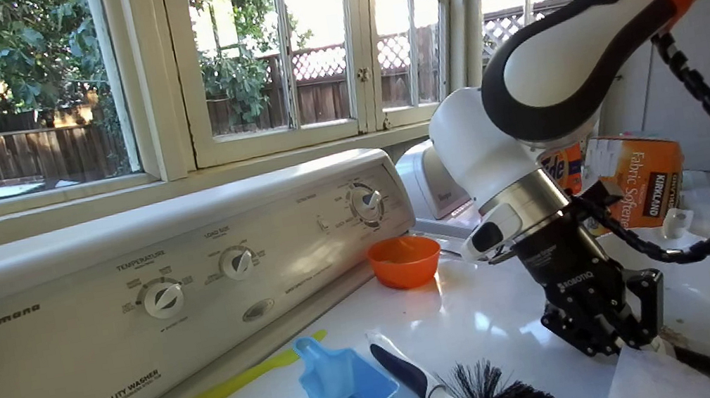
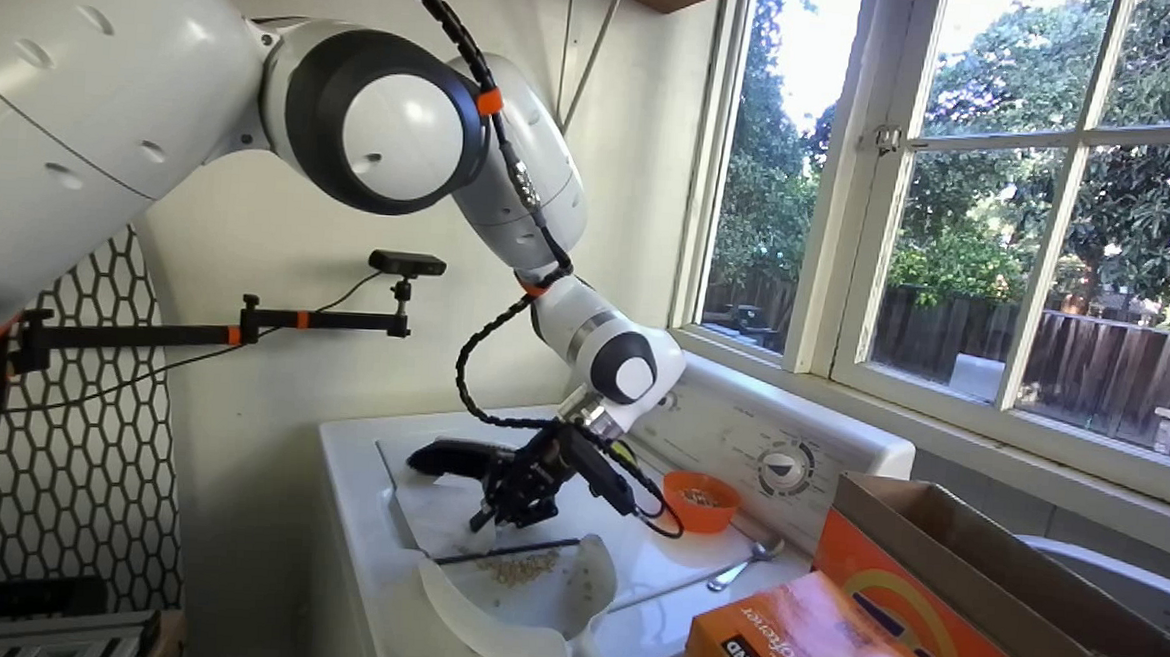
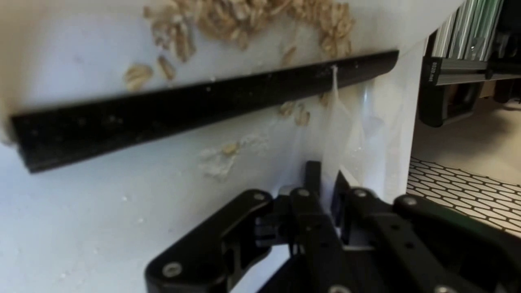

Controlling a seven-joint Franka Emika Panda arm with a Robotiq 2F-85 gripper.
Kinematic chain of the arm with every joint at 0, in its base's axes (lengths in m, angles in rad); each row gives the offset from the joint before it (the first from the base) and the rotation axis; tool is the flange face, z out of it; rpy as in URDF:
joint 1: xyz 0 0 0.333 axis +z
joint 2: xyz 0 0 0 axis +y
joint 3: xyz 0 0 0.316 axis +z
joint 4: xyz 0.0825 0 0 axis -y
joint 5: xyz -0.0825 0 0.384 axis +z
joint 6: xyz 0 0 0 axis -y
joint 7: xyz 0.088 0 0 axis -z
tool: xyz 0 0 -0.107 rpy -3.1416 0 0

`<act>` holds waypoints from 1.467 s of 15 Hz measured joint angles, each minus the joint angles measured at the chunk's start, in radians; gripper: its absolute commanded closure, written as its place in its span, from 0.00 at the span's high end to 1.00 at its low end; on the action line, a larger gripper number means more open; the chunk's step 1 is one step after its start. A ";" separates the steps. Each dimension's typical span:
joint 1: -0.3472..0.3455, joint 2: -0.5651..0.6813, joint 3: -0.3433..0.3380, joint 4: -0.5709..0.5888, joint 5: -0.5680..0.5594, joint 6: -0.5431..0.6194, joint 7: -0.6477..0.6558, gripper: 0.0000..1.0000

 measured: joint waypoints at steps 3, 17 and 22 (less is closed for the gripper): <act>0.000 0.000 -0.006 0.000 -0.019 -0.019 0.009 0.03; 0.000 -0.011 -0.026 0.017 -0.120 -0.095 0.051 0.03; -0.011 -0.034 -0.021 0.021 -0.086 -0.062 0.055 0.03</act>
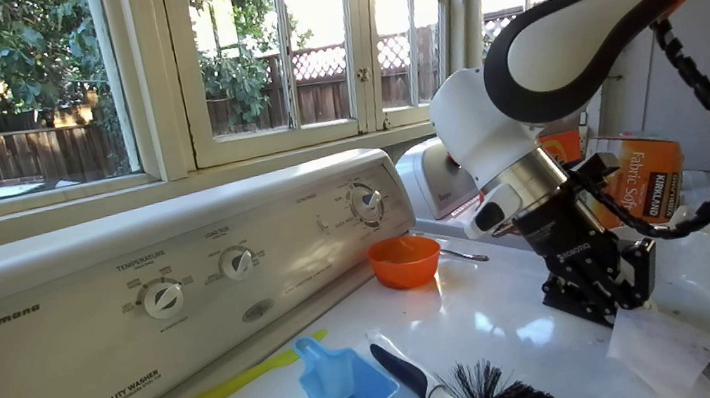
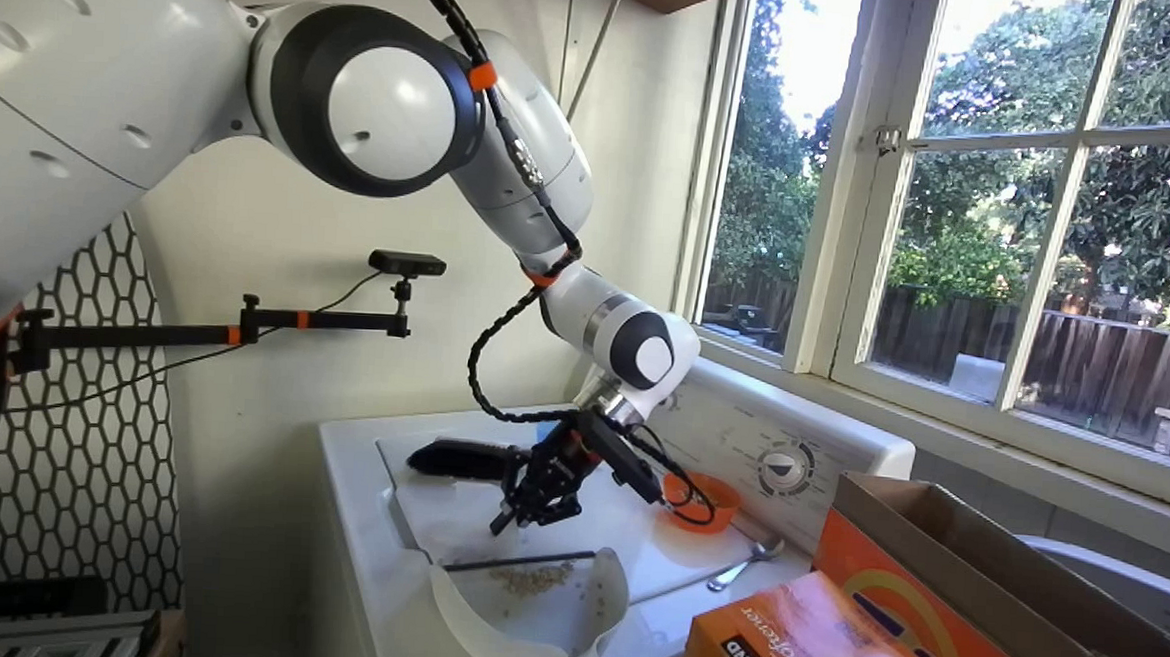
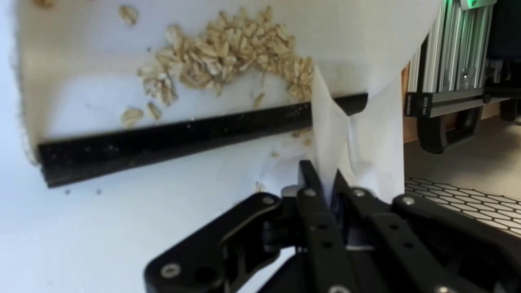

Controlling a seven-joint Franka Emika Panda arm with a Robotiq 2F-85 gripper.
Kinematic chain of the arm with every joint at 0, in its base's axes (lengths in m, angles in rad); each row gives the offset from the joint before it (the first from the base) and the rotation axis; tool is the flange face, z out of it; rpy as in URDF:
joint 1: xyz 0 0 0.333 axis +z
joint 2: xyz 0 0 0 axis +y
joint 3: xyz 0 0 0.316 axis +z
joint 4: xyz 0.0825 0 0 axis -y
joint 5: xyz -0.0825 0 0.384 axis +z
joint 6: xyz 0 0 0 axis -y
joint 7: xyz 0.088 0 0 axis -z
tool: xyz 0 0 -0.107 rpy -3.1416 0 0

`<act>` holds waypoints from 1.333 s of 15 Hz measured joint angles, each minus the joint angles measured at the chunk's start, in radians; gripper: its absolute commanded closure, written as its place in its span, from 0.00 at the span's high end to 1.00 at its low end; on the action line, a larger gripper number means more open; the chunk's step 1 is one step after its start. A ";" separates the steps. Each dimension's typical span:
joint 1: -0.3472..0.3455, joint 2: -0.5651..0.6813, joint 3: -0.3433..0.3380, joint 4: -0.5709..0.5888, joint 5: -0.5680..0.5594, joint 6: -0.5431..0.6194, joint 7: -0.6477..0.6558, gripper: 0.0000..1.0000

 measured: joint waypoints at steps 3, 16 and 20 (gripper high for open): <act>-0.014 -0.024 0.013 0.006 0.052 0.026 -0.008 0.03; 0.016 0.020 0.012 0.013 0.058 0.065 0.017 0.03; 0.022 0.032 0.003 0.012 0.007 0.044 0.041 0.03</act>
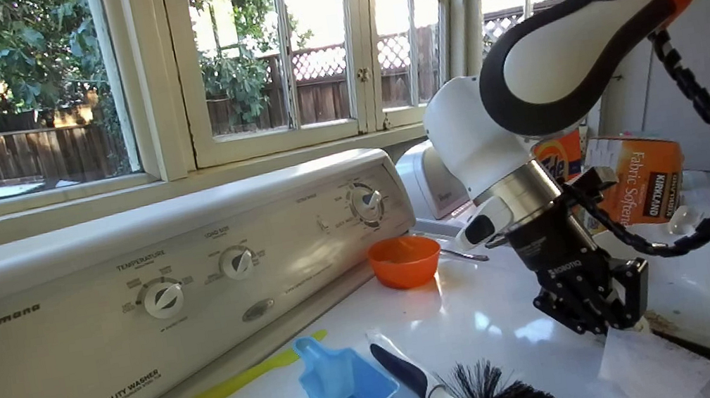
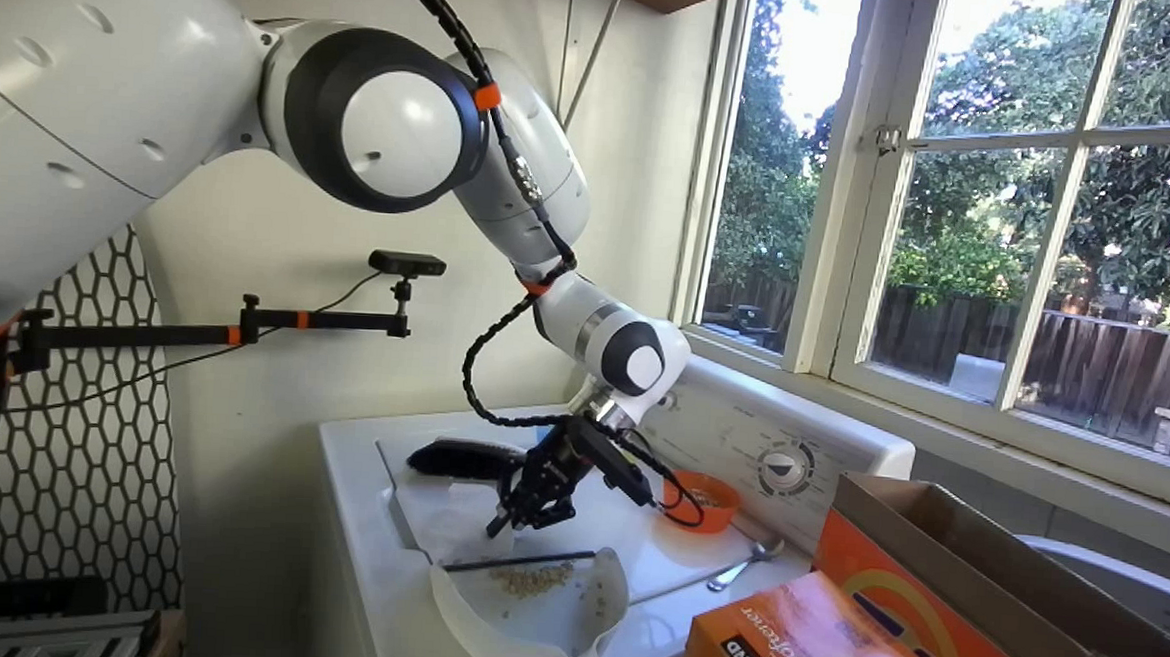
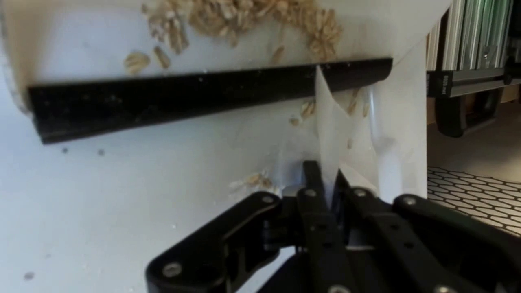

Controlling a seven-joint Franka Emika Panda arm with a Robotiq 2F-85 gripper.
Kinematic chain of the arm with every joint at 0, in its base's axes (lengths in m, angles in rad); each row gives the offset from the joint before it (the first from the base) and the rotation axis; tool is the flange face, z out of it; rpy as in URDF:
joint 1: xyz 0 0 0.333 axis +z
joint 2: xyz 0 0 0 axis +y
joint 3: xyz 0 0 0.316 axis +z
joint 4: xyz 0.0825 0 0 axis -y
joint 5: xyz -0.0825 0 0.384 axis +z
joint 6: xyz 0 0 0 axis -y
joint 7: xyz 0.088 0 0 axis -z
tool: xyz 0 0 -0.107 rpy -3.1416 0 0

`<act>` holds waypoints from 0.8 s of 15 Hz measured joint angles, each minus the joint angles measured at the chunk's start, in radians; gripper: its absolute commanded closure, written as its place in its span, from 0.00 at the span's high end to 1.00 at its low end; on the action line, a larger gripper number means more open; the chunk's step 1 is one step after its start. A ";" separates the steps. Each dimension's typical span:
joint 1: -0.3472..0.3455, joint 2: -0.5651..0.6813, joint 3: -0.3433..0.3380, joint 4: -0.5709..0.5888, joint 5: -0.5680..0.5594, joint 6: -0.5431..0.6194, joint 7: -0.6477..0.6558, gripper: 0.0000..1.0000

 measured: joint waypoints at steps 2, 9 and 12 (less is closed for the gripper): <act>0.002 0.000 -0.005 0.000 -0.032 -0.024 0.010 0.03; 0.003 0.000 -0.012 0.001 -0.112 -0.078 0.043 0.03; 0.005 -0.003 -0.016 0.006 -0.143 -0.095 0.062 0.03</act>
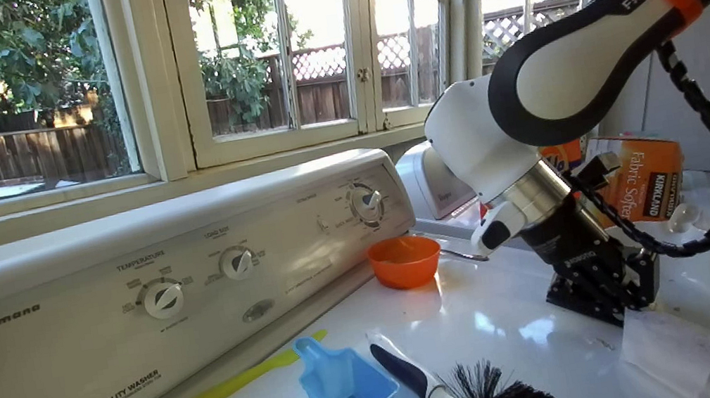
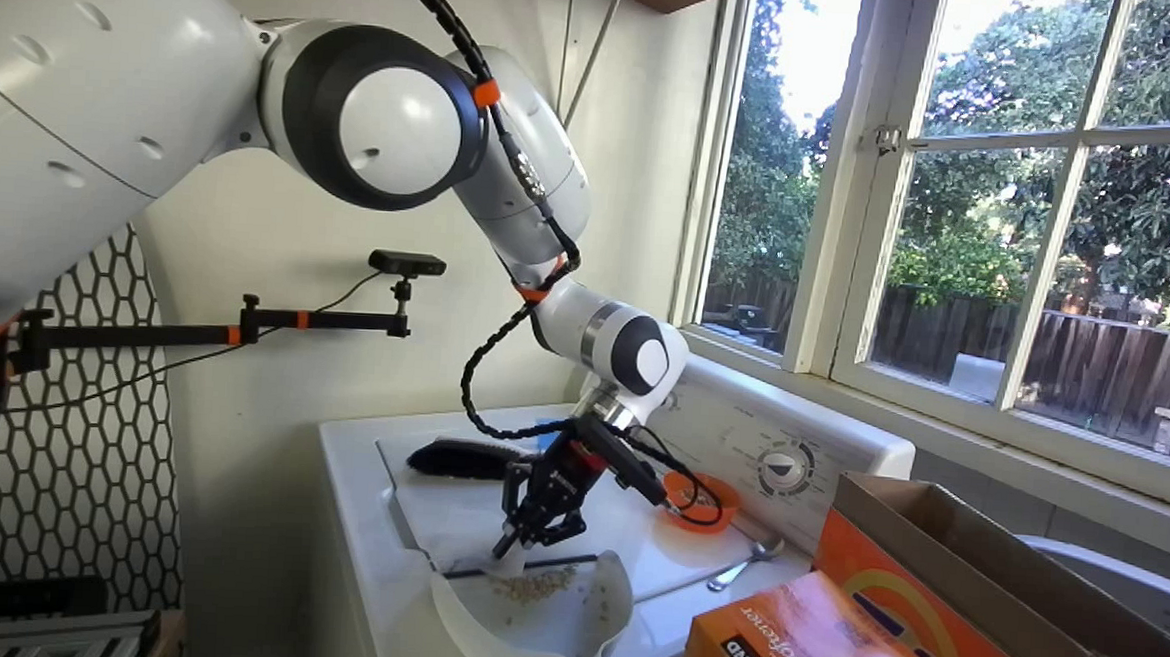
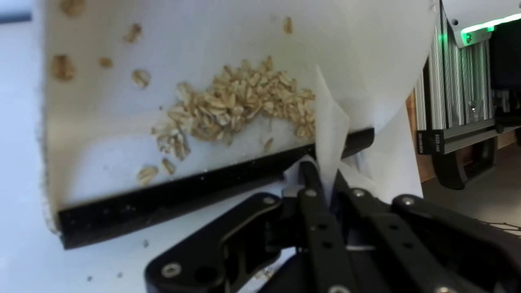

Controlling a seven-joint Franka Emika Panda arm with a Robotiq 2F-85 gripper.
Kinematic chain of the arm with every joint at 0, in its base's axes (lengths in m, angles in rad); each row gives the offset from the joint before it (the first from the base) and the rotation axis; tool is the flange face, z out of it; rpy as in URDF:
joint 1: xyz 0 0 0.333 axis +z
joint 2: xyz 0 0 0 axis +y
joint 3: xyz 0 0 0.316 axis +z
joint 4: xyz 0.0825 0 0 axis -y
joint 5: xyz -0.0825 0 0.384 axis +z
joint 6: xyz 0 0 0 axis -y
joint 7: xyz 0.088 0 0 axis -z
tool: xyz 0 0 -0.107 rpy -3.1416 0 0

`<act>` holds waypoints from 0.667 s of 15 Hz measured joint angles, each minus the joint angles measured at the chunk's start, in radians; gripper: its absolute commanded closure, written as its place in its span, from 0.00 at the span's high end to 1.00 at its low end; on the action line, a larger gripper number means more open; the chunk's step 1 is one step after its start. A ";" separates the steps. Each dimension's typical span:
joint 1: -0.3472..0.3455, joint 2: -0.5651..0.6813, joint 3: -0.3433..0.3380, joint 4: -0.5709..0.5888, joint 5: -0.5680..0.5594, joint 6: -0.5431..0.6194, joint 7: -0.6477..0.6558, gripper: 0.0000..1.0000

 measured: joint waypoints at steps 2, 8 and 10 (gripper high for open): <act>0.001 -0.004 -0.003 0.006 -0.012 -0.003 0.010 0.03; -0.006 -0.016 0.014 0.047 0.020 0.001 0.006 0.03; -0.009 -0.019 0.026 0.061 0.056 0.002 -0.005 0.03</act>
